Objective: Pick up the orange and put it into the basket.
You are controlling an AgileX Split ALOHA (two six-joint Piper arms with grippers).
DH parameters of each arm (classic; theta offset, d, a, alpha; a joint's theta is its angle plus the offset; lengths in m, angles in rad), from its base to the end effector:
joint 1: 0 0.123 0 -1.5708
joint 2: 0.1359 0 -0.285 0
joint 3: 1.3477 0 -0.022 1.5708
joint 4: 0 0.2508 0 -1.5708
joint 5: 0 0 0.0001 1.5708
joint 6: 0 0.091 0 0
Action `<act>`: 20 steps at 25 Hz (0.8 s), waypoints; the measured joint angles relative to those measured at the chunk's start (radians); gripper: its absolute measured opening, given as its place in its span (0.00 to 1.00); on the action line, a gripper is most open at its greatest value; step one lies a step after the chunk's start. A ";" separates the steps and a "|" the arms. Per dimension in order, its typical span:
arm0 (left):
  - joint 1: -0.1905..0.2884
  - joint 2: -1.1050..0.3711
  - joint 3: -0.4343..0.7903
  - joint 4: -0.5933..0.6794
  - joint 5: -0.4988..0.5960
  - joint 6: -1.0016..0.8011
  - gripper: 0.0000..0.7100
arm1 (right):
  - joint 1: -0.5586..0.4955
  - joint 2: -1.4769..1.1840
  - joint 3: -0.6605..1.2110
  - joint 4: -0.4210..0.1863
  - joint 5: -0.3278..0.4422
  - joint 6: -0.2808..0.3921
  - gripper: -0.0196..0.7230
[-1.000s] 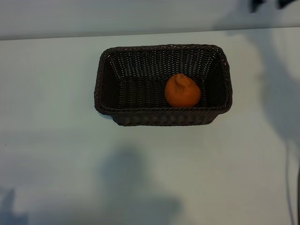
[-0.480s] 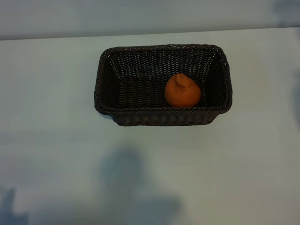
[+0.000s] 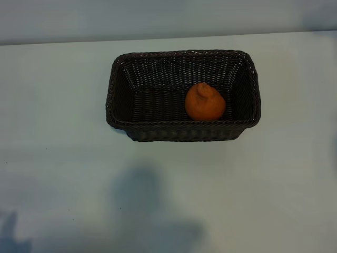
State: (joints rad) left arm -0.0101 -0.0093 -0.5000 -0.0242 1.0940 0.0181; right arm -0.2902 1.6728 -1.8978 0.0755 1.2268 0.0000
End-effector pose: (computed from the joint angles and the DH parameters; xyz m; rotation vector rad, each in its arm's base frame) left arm -0.0077 -0.0019 0.2746 0.0309 2.0679 -0.0242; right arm 0.3415 -0.0952 0.4260 0.3603 2.4551 -0.0242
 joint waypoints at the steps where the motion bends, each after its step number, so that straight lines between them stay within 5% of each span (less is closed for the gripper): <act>1: 0.000 0.000 0.000 0.000 0.000 0.000 0.83 | 0.000 -0.049 0.019 0.000 0.000 -0.006 0.80; 12: 0.000 0.000 0.000 0.000 0.000 0.001 0.83 | 0.000 -0.639 0.188 0.017 0.022 0.000 0.80; 20: 0.000 0.000 0.000 0.000 0.000 0.001 0.83 | 0.000 -1.013 0.330 -0.097 0.018 0.012 0.80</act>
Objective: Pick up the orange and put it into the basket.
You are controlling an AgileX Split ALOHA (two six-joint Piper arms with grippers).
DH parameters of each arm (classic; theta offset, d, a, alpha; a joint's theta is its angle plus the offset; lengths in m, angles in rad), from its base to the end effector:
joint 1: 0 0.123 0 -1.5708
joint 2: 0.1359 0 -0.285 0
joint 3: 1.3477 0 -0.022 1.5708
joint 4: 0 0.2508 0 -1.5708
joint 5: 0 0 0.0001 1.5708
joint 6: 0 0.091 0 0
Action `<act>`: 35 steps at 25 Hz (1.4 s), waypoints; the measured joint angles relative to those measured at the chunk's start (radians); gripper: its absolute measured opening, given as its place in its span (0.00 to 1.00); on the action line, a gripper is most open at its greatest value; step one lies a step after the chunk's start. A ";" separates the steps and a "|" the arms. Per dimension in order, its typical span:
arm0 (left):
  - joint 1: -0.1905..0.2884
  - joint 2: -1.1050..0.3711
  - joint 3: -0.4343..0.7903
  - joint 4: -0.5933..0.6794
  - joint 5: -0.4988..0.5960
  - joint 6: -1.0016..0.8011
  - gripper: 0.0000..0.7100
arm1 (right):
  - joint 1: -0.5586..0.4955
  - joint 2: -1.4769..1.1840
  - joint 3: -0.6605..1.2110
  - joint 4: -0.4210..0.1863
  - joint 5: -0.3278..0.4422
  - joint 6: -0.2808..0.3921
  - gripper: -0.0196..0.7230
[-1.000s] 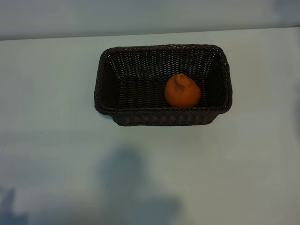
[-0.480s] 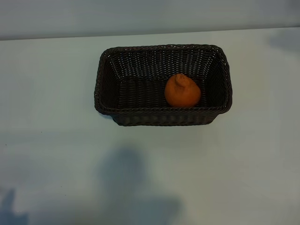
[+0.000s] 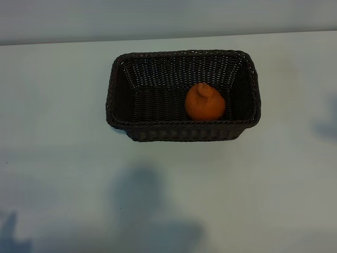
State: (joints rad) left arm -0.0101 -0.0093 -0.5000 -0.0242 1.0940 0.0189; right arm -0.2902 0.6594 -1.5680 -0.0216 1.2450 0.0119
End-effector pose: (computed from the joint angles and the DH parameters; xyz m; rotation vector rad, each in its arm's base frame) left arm -0.0077 -0.0019 0.2746 0.0317 2.0679 -0.0237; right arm 0.0058 -0.0037 0.5264 0.2828 1.8034 -0.2202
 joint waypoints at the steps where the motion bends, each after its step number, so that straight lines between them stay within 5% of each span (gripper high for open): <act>1: 0.000 0.000 0.000 0.000 0.000 0.000 0.83 | 0.000 -0.045 0.028 -0.009 -0.002 0.001 0.80; 16: 0.000 0.000 0.000 0.000 0.000 0.002 0.83 | 0.062 -0.551 0.660 0.022 -0.089 0.002 0.80; 35: 0.000 0.000 0.000 0.000 0.000 0.002 0.83 | 0.062 -0.668 0.986 0.022 -0.100 -0.005 0.80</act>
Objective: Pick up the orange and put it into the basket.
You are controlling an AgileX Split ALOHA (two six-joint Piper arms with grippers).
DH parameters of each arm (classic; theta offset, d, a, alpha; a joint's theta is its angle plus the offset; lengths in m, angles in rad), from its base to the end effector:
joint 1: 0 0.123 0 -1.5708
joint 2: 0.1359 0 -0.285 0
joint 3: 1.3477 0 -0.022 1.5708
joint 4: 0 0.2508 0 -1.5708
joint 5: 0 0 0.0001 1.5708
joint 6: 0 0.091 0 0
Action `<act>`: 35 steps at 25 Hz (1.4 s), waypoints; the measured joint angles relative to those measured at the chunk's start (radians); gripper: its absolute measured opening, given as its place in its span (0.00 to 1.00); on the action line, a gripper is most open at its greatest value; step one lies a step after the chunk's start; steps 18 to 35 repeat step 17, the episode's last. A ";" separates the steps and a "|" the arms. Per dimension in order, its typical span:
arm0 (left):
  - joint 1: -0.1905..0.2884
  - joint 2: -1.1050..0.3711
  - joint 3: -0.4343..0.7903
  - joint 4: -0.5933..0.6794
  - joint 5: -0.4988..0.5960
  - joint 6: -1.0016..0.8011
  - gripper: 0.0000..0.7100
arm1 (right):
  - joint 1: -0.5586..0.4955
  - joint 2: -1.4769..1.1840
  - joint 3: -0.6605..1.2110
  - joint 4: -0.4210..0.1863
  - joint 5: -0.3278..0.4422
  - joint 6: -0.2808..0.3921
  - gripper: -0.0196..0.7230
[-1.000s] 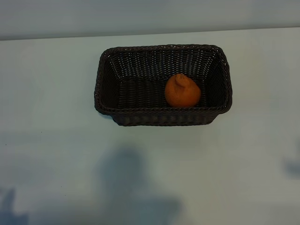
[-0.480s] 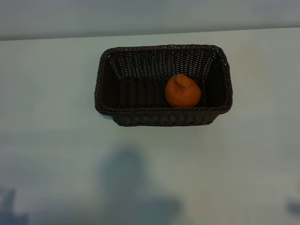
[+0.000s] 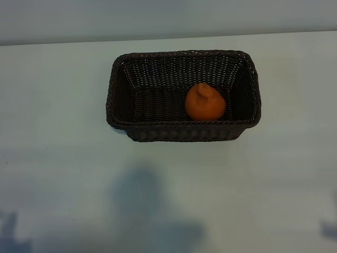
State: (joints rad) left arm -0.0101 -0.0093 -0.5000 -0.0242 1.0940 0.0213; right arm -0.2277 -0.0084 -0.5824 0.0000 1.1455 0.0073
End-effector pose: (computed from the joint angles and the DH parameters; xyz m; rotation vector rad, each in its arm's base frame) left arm -0.0077 -0.0019 0.2746 0.0342 2.0678 -0.0222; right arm -0.0194 0.0045 0.2926 0.2393 2.0270 -0.1381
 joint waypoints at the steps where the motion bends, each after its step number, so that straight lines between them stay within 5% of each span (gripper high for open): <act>1: 0.000 0.000 0.000 0.000 0.000 0.000 0.83 | 0.000 0.000 0.017 0.000 0.000 0.000 0.80; 13: 0.000 0.000 0.000 0.000 0.000 -0.004 0.83 | 0.000 0.000 0.094 0.018 -0.073 0.000 0.73; 35: 0.000 0.000 0.000 0.000 0.000 -0.003 0.83 | 0.000 0.000 0.094 0.018 -0.075 0.000 0.69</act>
